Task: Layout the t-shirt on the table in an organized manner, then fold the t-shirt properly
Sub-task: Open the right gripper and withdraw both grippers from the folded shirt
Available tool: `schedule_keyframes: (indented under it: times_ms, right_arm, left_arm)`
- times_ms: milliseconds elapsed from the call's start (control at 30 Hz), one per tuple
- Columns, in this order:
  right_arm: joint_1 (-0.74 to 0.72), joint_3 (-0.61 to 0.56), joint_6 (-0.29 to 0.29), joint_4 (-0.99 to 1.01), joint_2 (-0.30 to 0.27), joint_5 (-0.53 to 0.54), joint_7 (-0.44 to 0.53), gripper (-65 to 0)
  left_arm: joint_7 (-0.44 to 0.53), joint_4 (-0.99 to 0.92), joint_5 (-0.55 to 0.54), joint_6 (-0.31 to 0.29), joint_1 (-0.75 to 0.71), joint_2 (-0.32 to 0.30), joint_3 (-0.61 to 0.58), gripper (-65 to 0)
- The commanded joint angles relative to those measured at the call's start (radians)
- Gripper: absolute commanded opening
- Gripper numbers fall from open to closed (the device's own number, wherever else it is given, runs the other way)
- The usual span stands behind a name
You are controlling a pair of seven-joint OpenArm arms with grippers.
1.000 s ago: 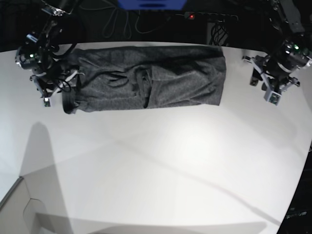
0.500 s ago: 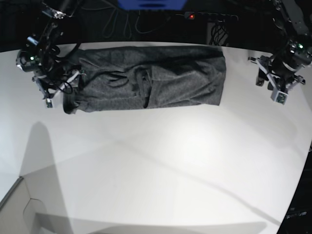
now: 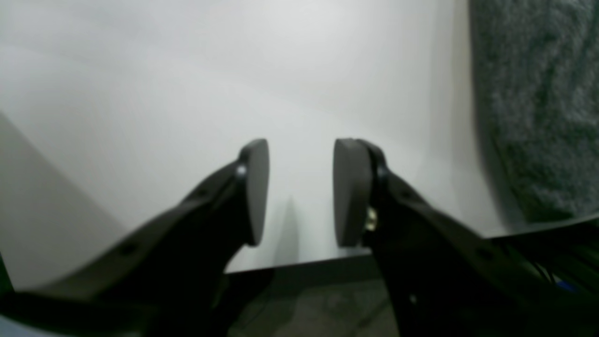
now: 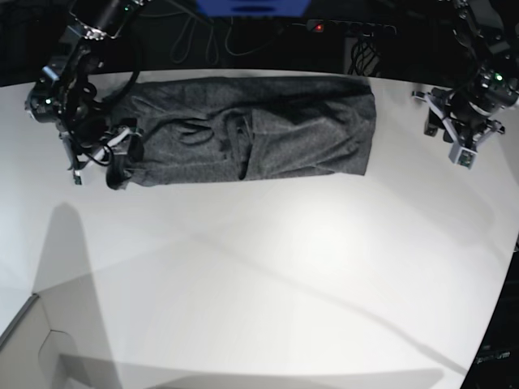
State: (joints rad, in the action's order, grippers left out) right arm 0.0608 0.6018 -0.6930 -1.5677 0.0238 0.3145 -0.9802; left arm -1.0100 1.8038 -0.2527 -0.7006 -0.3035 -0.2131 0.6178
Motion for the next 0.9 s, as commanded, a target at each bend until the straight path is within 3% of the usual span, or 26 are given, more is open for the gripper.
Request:
schedule_keyframes:
  times_ms: [0, 333, 633, 867]
  right_arm:
    - [-0.005, -0.004, -0.005, -0.007, -0.008, -0.007, -0.015, -23.2]
    - [-0.005, -0.006, -0.005, 0.000, -0.003, -0.005, -0.016, -24.4]
    - [-0.013, -0.023, -0.005, 0.002, -0.002, -0.005, -0.016, -45.5]
    - [-0.006, -0.059, -0.005, 0.002, -0.002, -0.005, -0.016, -54.4]
  left_arm:
    - [0.016, 0.015, -0.010, 0.002, 0.007, -0.013, 0.006, -42.5]
    - [0.016, 0.014, -0.001, 0.002, 0.030, -0.010, 0.004, -42.5]
    - [0.016, 0.014, 0.000, 0.002, 0.048, -0.013, 0.006, -42.5]
    - [0.016, -0.028, 0.000, 0.002, 0.051, -0.016, 0.006, -42.5]
